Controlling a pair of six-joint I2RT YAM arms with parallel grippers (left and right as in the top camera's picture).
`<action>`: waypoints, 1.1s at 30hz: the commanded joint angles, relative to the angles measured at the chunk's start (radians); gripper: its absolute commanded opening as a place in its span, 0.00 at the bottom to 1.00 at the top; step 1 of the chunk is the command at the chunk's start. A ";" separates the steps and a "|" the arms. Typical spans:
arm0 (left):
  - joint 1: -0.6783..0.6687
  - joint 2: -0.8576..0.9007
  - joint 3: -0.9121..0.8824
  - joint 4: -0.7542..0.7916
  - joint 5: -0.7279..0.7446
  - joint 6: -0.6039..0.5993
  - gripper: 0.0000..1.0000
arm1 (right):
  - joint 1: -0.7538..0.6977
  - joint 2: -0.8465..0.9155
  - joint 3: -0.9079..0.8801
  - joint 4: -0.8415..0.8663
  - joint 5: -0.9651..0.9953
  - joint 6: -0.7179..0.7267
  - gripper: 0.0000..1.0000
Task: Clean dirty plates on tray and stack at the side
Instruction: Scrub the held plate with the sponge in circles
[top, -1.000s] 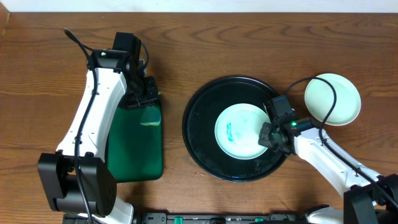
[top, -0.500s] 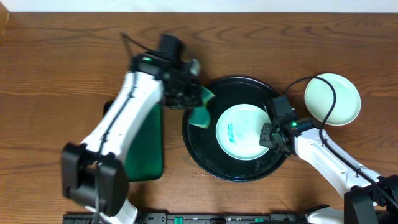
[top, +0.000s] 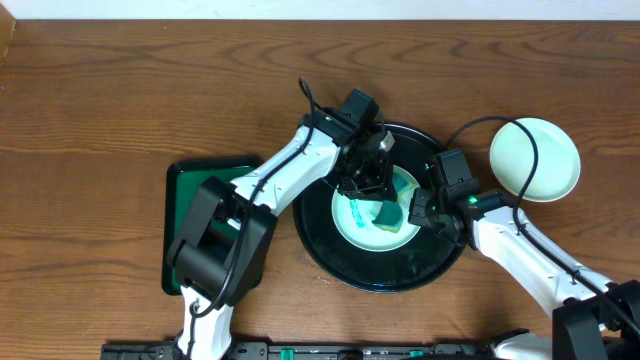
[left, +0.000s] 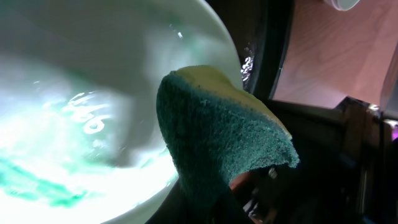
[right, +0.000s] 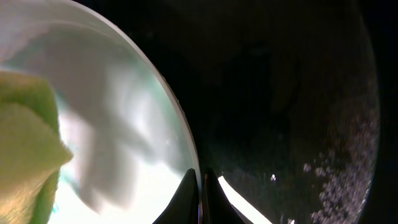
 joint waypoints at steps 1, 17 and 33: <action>0.002 0.016 -0.003 0.027 0.050 -0.042 0.07 | 0.002 0.030 -0.008 -0.008 -0.018 0.086 0.01; -0.009 0.190 -0.007 0.191 0.016 -0.153 0.07 | 0.002 0.050 -0.008 0.000 -0.057 0.082 0.01; 0.029 0.206 -0.007 -0.294 -0.974 -0.213 0.07 | 0.002 0.050 -0.008 -0.008 -0.079 0.075 0.01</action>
